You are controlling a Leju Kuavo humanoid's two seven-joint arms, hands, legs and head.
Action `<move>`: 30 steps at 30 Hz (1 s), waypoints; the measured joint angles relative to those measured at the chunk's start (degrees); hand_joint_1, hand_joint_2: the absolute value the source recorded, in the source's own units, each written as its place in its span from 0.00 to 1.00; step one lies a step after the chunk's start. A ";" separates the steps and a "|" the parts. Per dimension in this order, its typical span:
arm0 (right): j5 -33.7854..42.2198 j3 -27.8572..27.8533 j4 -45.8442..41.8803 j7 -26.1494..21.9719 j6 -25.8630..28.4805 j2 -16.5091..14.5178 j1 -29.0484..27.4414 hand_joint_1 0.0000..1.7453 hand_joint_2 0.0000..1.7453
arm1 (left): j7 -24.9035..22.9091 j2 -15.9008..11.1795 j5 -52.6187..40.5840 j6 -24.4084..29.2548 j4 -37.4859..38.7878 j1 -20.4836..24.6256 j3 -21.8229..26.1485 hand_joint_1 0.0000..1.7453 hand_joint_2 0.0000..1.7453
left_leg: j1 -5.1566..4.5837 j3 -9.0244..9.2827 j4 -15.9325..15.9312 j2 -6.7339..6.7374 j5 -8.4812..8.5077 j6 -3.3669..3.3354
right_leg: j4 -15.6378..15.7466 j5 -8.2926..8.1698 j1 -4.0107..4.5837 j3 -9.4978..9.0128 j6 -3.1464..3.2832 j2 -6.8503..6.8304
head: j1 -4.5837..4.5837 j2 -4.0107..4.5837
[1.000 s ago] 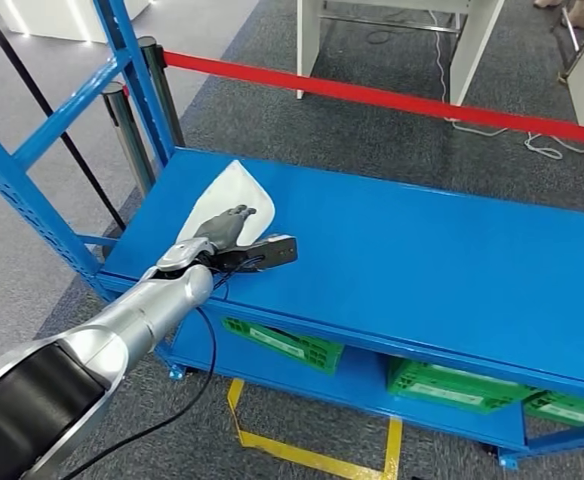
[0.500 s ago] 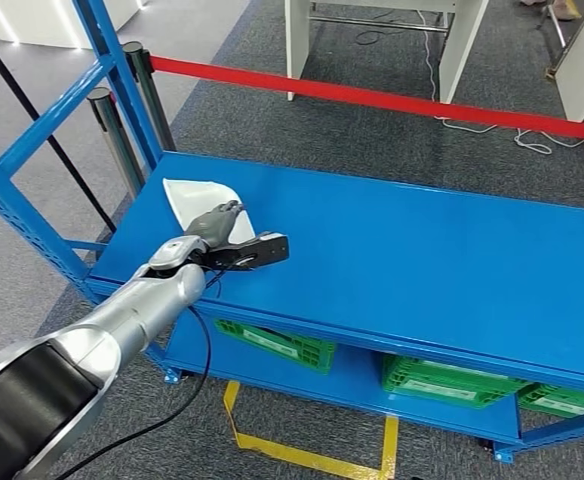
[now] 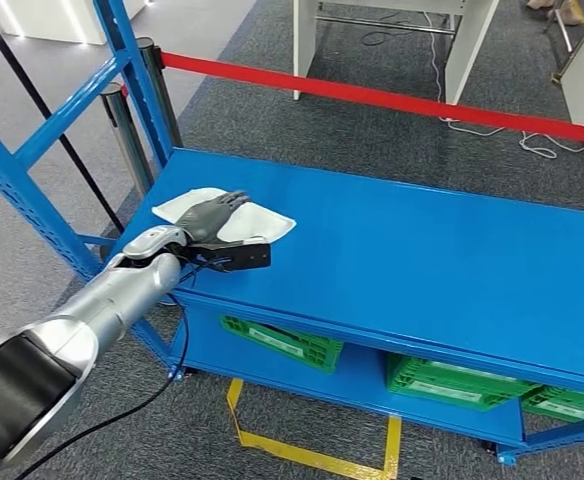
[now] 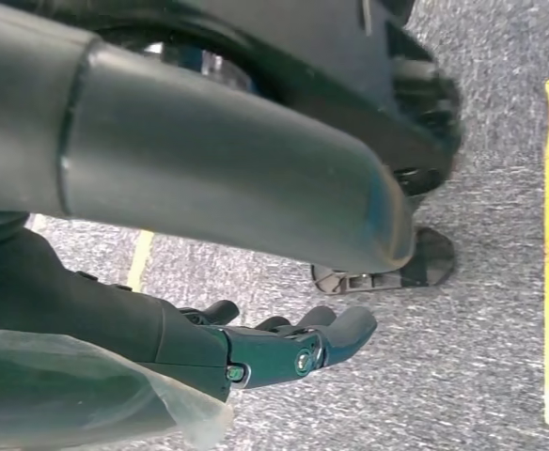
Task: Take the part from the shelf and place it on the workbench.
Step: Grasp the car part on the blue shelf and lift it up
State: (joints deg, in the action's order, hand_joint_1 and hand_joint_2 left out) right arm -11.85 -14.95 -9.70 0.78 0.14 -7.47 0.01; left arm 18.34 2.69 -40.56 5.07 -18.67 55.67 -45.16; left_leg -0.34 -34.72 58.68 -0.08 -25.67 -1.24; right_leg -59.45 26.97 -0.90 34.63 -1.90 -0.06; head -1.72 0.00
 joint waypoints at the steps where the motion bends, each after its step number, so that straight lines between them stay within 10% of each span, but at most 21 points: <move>1: -0.01 0.00 0.00 -0.08 -0.09 0.01 -0.04 0.00 0.00 | 1.81 -0.79 0.23 0.56 -0.44 -0.07 -0.04 0.00 1.00 | -0.08 -0.11 0.07 0.02 0.04 0.26 | 0.38 0.24 0.10 -0.27 0.23 0.10 | -0.05 0.00; 4: -0.09 0.00 0.00 -0.27 -0.40 0.03 -0.24 0.00 0.00 | 5.08 -2.87 0.42 3.56 -1.72 -0.41 -0.19 0.00 1.00 | 0.08 -0.55 1.34 0.07 -0.76 1.05 | 0.63 0.01 -0.10 -0.26 1.15 0.27 | -0.22 0.00; 8: -0.48 0.10 0.00 -0.94 -0.98 0.19 -0.11 0.00 0.00 | 8.20 -4.65 -0.08 12.13 -2.82 -1.35 -0.45 0.00 1.00 | 0.44 -5.50 13.49 0.02 -7.05 2.16 | 0.74 -0.07 -0.26 -0.39 1.92 0.27 | -0.61 0.00; 10: -0.67 0.22 0.00 -1.56 -1.02 0.34 -0.13 0.00 0.00 | 9.25 -5.07 -0.42 16.82 -2.91 -2.31 -0.62 0.00 1.00 | 0.65 -6.73 16.28 0.02 -7.31 2.26 | 0.73 -0.06 -0.27 -0.44 1.96 0.41 | -0.64 0.00; 14: -0.97 0.34 0.00 -2.28 -1.02 0.69 0.01 0.00 0.00 | 8.49 -5.36 -3.14 23.11 -2.88 -2.87 -1.27 0.00 1.00 | 0.70 -1.02 3.46 -0.04 -0.68 1.77 | 0.68 0.03 -0.14 -0.56 1.64 0.60 | -0.61 0.01; 19: -1.11 0.40 0.00 -2.36 -1.02 1.07 -0.03 0.00 0.00 | 6.57 -5.36 -5.50 23.66 -2.70 -3.07 -2.62 0.00 1.00 | 0.63 0.16 -0.17 0.00 -0.15 0.43 | 0.47 0.28 0.00 0.23 0.21 0.56 | -0.51 0.01; 25: -1.11 0.43 0.00 -2.37 -1.02 1.41 -0.04 0.00 0.00 | 6.34 -5.18 -5.60 23.64 -2.50 -3.31 -3.56 0.00 1.00 | 0.53 0.15 -0.50 0.11 0.17 -0.66 | -15.78 7.01 0.03 8.06 -0.36 0.40 | -0.33 0.01; 30: -1.13 0.49 0.00 -2.16 -1.02 1.62 0.04 0.00 0.00 | 4.68 -5.10 -6.85 23.20 -2.41 -3.15 -4.19 0.00 1.00 | 0.23 0.14 -0.10 0.07 -0.10 -0.15 | -0.61 0.03 0.21 0.66 0.45 0.11 | -0.39 0.00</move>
State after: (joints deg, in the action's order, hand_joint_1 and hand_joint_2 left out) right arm -12.98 -14.46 -9.70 -1.39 -0.87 -5.85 0.05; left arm 23.01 -2.41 -47.41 28.28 -21.09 52.53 -49.35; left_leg -0.11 -34.58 58.58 -0.01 -25.77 -1.39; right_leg -60.06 27.00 -0.69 35.29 -1.45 0.05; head -2.11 0.00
